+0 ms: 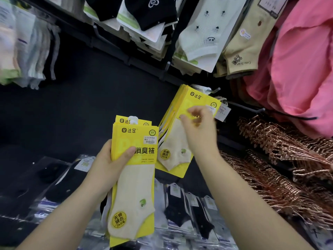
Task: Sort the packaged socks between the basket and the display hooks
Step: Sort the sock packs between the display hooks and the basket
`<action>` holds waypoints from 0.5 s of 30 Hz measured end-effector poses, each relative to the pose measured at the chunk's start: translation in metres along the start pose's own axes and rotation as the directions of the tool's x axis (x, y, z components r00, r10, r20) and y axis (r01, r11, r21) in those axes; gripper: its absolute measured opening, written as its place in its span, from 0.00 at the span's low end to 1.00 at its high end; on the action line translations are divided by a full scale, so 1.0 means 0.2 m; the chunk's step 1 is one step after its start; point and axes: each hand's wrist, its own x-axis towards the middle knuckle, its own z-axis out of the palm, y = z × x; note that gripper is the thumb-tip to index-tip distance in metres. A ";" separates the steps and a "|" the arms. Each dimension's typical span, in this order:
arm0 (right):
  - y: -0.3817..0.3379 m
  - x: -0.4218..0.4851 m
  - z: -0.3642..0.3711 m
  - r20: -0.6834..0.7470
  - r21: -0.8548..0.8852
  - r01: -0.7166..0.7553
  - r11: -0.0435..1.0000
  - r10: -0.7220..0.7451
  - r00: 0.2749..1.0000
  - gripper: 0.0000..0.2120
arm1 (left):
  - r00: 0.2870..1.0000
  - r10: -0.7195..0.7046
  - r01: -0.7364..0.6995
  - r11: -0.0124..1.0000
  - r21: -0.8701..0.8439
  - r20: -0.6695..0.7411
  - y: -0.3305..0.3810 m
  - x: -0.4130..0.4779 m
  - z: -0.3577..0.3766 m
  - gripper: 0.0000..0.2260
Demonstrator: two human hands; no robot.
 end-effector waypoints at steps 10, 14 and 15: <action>0.01 -0.12 0.09 0.421 0.120 -0.297 0.947 0.222 0.880 0.12 | 0.998 0.016 -0.009 0.993 -0.120 0.057 0.00 -0.02 0.05 0.21; 0.04 -0.09 -0.01 0.396 0.174 -0.294 0.940 0.207 0.895 0.12 | 0.996 0.016 -0.002 0.986 -0.165 0.083 -0.01 -0.01 0.03 0.18; 0.04 -0.08 -0.04 0.387 0.167 -0.276 0.946 0.195 0.901 0.12 | 0.996 0.018 -0.004 0.987 -0.161 0.083 -0.01 -0.01 0.03 0.18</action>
